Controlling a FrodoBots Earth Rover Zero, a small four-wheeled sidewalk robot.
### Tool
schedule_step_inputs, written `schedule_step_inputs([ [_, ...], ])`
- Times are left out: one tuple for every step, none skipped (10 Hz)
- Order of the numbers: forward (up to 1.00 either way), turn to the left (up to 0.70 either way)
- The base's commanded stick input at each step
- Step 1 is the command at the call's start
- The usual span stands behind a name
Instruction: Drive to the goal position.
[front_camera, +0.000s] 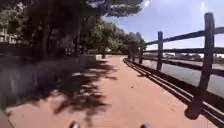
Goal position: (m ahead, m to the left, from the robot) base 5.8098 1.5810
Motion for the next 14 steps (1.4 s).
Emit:
schedule_step_inputs([
  [1.00, 0.00],
  [1.00, 0.00],
  [1.00, 0.00],
  [1.00, 0.00],
  [1.00, 0.00],
  [1.00, 0.00],
  [1.00, 0.00],
  [1.00, 0.00],
  [1.00, 0.00],
  [1.00, 0.00],
  [1.00, -0.25],
  [1.00, -0.40],
  [1.00, -0.17],
  [1.00, 0.00],
])
